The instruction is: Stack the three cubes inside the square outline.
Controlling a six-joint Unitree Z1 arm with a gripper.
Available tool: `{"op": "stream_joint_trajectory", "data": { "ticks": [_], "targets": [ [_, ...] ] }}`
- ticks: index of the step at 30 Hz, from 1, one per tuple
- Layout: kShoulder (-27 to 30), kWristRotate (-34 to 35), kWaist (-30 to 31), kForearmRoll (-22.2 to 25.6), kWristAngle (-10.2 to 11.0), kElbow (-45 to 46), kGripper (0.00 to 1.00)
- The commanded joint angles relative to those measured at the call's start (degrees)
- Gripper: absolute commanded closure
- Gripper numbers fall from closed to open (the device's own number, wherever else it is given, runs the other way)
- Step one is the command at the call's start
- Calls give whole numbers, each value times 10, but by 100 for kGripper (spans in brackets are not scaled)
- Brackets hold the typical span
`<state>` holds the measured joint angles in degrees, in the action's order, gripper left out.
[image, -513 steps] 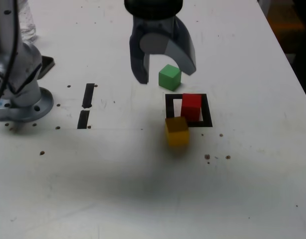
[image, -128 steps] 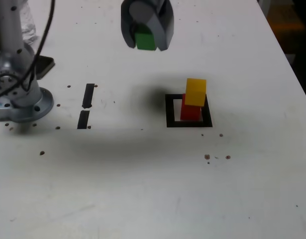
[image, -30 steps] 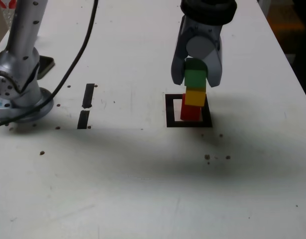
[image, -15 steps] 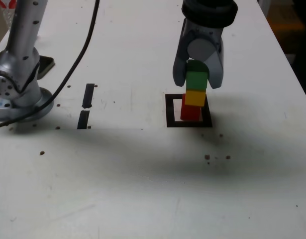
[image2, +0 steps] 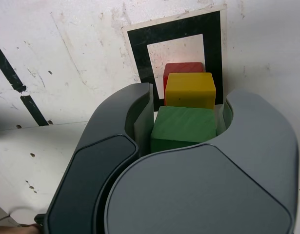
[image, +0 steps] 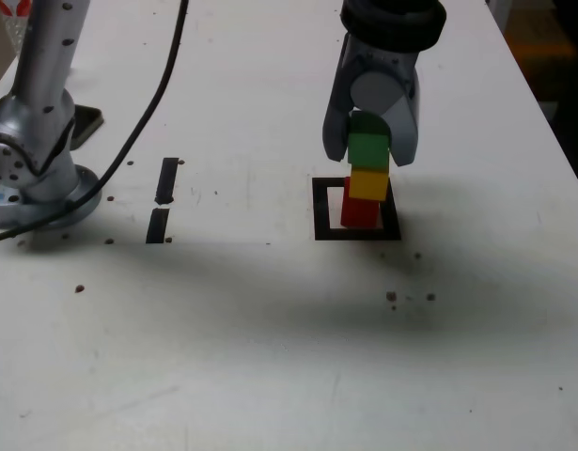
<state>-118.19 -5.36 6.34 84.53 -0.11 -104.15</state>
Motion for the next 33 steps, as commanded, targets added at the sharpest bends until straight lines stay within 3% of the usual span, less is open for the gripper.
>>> {"op": "stream_joint_trajectory", "data": {
  "ticks": [1, 20, 33],
  "targets": [
    [-1, -1, -1, 1, 0, -2, 45],
    [-1, -2, -1, 2, -3, 1, 33],
    [37, -6, -1, 5, 10, -27, 27]
  ]
}}
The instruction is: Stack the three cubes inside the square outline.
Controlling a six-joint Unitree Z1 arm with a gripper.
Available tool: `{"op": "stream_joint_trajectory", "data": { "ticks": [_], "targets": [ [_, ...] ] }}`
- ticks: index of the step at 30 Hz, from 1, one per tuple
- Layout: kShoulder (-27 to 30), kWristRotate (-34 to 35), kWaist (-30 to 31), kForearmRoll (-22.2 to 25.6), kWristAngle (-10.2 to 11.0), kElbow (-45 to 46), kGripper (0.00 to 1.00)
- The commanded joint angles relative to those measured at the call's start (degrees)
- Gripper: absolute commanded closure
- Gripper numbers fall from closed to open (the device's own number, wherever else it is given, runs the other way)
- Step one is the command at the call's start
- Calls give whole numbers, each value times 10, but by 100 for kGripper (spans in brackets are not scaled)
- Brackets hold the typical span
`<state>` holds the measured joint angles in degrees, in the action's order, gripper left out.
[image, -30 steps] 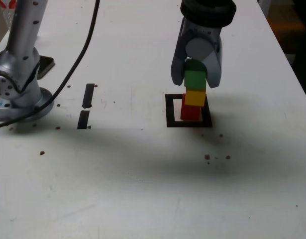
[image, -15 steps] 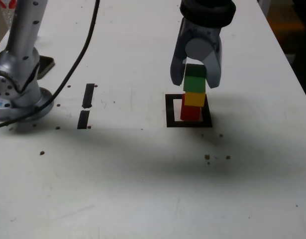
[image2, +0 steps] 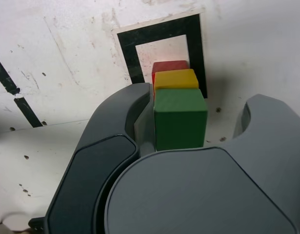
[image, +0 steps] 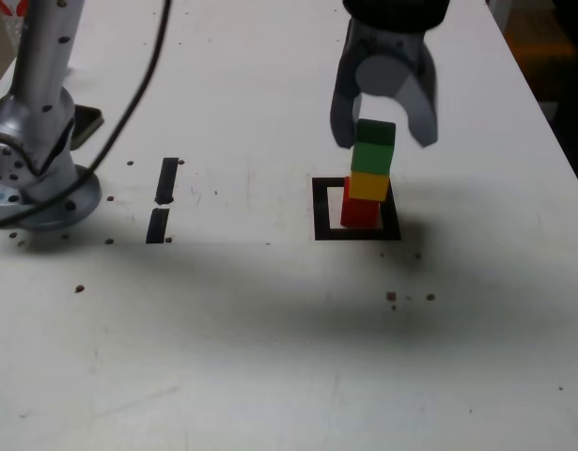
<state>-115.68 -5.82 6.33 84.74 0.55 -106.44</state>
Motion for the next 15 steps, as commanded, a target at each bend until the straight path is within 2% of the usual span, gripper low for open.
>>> {"op": "stream_joint_trajectory", "data": {
  "ticks": [1, 10, 15],
  "targets": [
    [17, -3, -1, 5, 5, -6, 26],
    [106, 4, 2, 43, 31, 6, 17],
    [166, 17, 4, 52, 33, 53, 16]
  ]
}}
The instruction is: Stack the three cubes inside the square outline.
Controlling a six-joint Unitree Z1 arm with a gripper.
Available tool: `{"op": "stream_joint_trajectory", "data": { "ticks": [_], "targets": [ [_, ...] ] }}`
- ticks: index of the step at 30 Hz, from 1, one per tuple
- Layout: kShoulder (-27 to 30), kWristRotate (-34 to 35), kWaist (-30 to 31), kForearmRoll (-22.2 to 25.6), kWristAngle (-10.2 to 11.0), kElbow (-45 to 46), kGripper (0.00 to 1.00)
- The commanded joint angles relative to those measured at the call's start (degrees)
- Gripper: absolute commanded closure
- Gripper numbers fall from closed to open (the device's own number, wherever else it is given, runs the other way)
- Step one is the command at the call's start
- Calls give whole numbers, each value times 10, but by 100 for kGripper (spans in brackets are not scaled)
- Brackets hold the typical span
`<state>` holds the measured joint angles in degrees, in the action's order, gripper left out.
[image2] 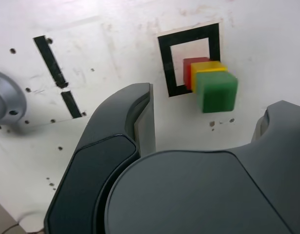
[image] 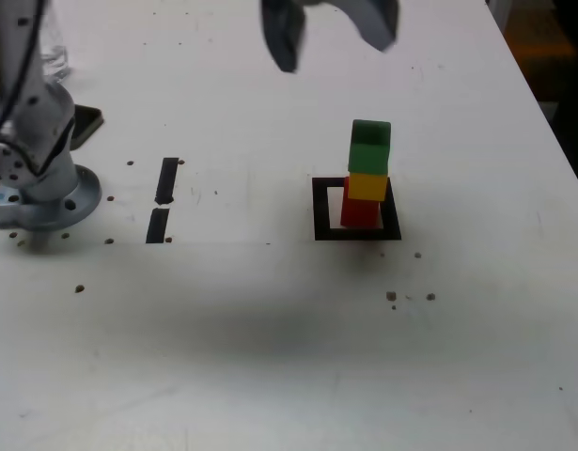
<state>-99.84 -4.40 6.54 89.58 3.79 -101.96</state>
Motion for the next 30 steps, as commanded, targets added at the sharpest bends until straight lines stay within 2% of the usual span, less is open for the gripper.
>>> {"op": "stream_joint_trajectory", "data": {
  "ticks": [1, 4, 7, 11, 14, 20, 26, 30],
  "targets": [
    [20, 5, 2, 3, 0, 21, 16],
    [71, 15, 4, -4, -7, 90, 16],
    [111, 20, 4, -32, -15, 171, 16],
    [133, 20, 4, -65, -20, 239, 16],
    [142, 20, 4, -87, -23, 278, 16],
    [150, 20, 4, -169, -36, 392, 16],
    [146, 20, 4, -239, -45, 461, 16],
    [143, 20, 4, -302, -49, 516, 16]
  ]
}}
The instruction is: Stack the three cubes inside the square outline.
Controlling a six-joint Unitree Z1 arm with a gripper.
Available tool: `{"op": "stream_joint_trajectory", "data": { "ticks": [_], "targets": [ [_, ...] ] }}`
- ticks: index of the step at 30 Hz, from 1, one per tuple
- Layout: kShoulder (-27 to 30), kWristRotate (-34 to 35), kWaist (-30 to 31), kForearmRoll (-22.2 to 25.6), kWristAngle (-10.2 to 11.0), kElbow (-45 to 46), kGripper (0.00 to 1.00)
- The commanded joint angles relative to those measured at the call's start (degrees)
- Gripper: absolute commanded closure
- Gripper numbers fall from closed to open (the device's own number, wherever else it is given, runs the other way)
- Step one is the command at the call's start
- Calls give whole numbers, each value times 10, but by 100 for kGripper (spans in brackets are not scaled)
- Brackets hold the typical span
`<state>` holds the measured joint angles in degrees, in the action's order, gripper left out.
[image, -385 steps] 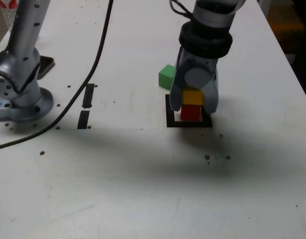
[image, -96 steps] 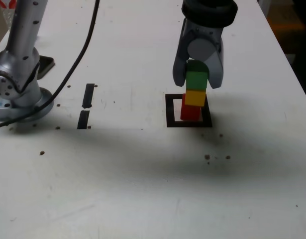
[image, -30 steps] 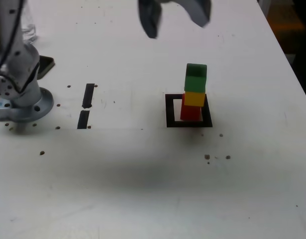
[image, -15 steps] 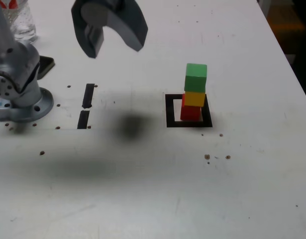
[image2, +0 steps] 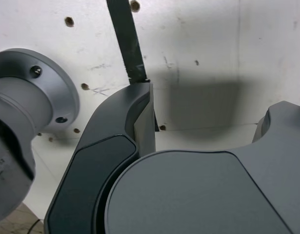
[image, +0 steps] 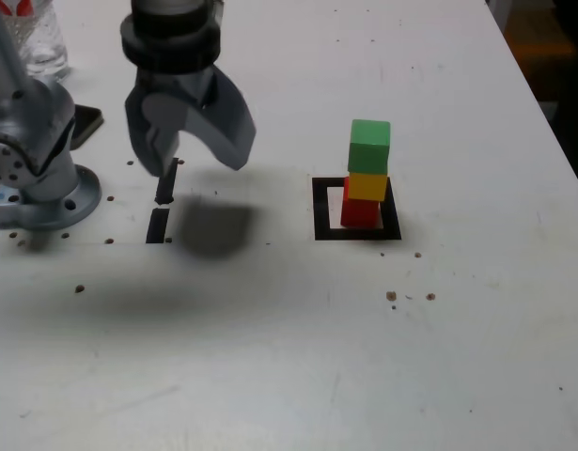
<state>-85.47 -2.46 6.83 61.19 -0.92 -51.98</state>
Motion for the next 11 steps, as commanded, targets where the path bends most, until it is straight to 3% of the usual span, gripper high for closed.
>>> {"op": "stream_joint_trajectory", "data": {
  "ticks": [1, 11],
  "targets": [
    [-1, 0, 1, -35, -2, 31, 16],
    [-1, 1, 1, -111, 4, 89, 16]
  ]
}}
